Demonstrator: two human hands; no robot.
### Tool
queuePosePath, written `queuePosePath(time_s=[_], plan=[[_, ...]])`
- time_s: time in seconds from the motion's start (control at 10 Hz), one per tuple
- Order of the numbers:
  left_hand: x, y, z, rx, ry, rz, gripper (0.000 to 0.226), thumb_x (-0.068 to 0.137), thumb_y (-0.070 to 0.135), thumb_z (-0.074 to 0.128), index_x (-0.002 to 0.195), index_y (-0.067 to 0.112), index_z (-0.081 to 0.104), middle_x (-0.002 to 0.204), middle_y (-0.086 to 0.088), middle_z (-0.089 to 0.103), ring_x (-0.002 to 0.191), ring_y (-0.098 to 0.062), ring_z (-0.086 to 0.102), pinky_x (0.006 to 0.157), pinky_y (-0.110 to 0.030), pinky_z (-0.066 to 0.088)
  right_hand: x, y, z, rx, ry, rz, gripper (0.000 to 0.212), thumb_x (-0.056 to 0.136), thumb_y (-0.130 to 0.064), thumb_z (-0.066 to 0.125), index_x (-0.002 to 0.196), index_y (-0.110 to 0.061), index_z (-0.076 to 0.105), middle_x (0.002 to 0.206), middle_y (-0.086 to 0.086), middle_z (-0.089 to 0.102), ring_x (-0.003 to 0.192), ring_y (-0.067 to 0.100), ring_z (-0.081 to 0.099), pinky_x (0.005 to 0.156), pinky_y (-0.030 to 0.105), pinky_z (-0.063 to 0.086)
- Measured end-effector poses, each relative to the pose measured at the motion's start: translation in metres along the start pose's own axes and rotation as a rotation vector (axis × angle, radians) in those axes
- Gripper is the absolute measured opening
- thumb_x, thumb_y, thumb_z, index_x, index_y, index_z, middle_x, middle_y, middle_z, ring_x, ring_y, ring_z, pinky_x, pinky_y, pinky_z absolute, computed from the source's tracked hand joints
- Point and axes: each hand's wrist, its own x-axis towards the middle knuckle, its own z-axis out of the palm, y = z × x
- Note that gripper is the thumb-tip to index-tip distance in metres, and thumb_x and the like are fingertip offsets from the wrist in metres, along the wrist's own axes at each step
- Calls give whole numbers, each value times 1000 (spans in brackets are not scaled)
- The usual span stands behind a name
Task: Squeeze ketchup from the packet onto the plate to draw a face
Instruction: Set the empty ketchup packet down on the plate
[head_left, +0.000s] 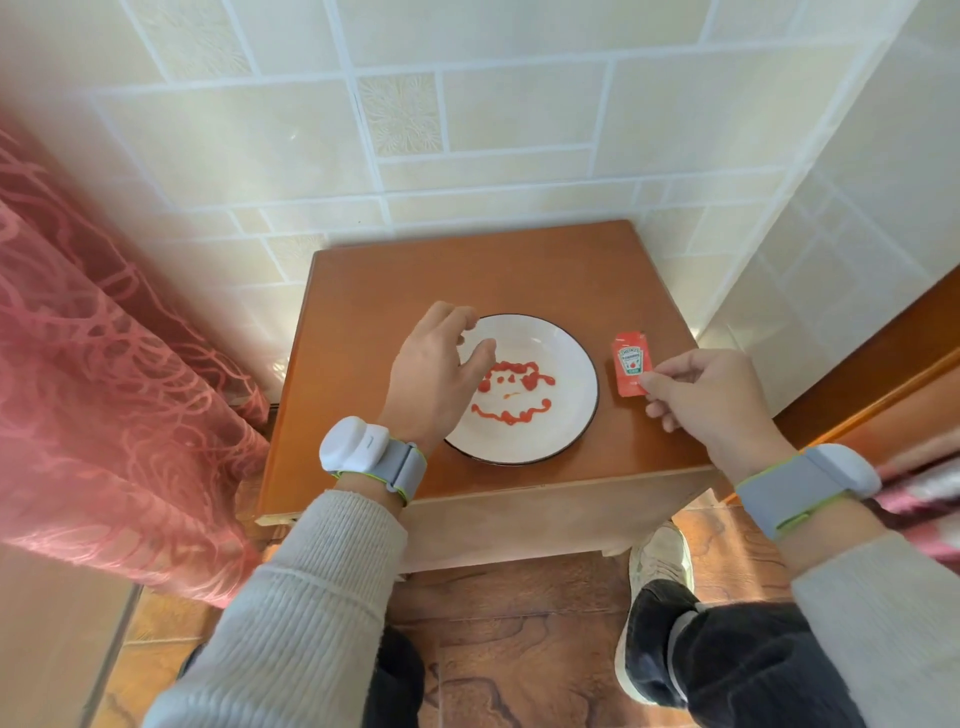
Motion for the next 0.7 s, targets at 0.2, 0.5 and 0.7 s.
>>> queuePosePath(time_s=[0.2,0.5,0.7], plan=[[1,-7,6,63,-26,42,31,90,27,56,115,9,58,117,-5,56,101,-24,56,83,-47,48,-1,0,3,-227,15,-55,11,87,-19,77,82,-11,70,59,6,72,34,2,56,50,25,46],[-5,4,-5,-8,-2,78,26,89,18,55,114,11,57,103,-1,62,87,-15,58,73,-34,50,-6,-14,1,-458,53,-162,21,84,-38,73,76,-20,65,73,-5,66,79,20,63,70,33,51],[-30,20,-35,-61,-5,34,30,89,16,55,118,11,56,92,6,65,76,-12,59,69,-31,51,-47,-35,1,-371,20,-278,17,85,-35,70,95,-24,61,86,-7,67,84,19,63,75,35,52]])
